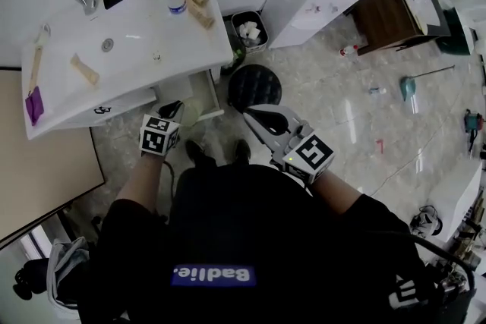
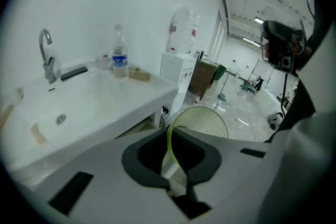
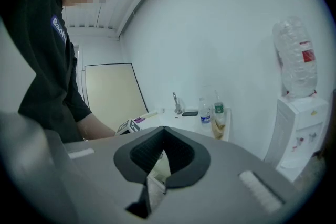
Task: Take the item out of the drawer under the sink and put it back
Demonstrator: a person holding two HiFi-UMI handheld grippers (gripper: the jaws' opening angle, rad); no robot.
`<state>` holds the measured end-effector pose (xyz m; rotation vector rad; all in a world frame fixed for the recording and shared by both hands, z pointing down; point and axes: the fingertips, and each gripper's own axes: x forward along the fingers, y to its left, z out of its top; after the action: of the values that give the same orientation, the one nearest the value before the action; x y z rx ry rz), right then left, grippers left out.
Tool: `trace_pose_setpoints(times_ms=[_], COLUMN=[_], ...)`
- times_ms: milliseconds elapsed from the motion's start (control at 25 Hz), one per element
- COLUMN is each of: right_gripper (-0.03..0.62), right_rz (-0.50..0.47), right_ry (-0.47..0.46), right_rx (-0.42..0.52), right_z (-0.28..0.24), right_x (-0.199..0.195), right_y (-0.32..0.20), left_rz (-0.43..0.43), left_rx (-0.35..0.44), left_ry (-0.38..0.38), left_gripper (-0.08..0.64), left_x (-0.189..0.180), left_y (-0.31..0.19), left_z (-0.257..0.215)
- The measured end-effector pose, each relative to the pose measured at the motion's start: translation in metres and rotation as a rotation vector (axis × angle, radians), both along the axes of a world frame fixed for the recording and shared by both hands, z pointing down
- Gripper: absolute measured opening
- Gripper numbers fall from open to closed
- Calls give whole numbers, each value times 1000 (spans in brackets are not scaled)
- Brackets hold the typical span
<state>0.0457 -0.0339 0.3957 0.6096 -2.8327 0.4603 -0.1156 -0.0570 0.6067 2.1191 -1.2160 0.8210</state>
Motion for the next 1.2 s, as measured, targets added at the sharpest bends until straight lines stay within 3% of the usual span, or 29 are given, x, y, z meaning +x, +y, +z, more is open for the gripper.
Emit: trace_pose_setpoints(times_ms=[280,600,840,1200], right_gripper=[2,2,2,2], right_rz=[-8,-35,-63,-128], right_ry=[-8,-20,-35,-61], right_rx=[40,44,59,60], right_z=[-16,-18,-23,-30], right_x=[-7,-20,-34,-56], right_y=[-7,-7,-6,11], left_rz=[-99,-177,-234,-217], left_rx=[219,420,503,619], left_ry=[132,189,206,237], left_gripper=[25,25,25,25], left_x=[3,-4,-12,-6], left_y=[8,27,53,71], left_z=[-101,-185,-225,-273])
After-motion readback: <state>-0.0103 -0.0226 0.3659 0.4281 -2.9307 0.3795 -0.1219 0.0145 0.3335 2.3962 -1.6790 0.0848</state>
